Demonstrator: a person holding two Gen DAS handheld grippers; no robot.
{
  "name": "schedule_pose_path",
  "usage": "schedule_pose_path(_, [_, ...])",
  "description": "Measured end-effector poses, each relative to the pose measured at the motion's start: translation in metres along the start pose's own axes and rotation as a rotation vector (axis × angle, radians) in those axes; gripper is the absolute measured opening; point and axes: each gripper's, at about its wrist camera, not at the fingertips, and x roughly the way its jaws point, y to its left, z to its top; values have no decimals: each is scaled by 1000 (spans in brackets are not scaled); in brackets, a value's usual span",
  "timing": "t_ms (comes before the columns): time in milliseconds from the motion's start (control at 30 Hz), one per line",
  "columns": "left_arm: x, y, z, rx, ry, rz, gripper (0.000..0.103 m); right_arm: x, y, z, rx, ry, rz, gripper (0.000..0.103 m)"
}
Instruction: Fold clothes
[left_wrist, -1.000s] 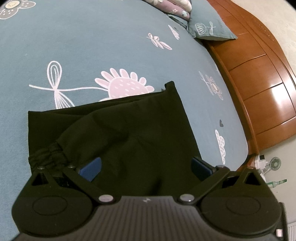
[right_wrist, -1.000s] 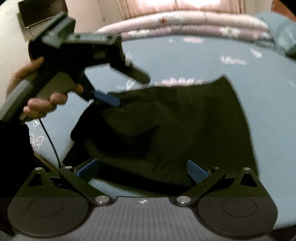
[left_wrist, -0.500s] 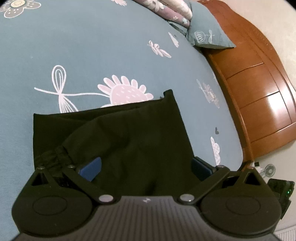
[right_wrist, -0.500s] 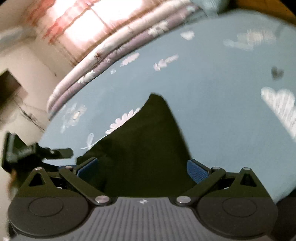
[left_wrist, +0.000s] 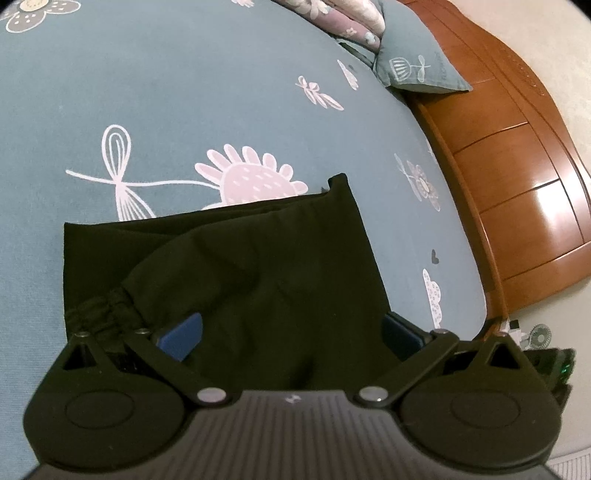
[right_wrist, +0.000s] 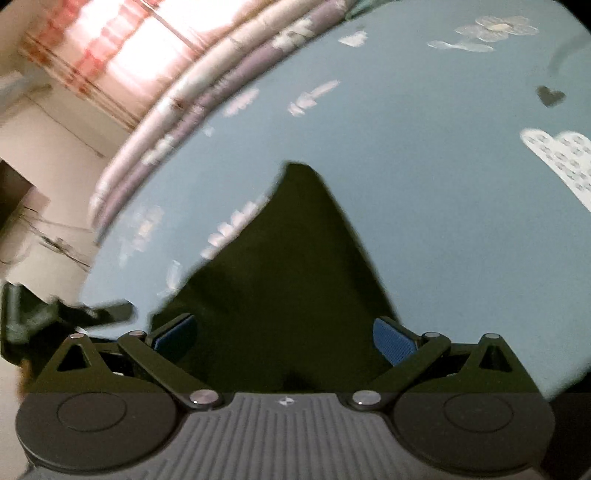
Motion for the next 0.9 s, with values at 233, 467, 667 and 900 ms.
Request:
schedule_pose_path(233, [2, -1, -1, 8, 10, 1, 102, 30, -23, -5, 70, 31, -3, 103])
schedule_pose_path(467, [2, 0, 0, 2, 6, 1, 102, 7, 2, -1, -14, -58, -16, 103])
schedule_pose_path(667, [4, -1, -1, 8, 12, 6, 102, 23, -9, -7, 25, -8, -66, 103])
schedule_pose_path(900, [5, -1, 0, 8, 12, 9, 102, 10, -4, -6, 25, -38, -55, 103])
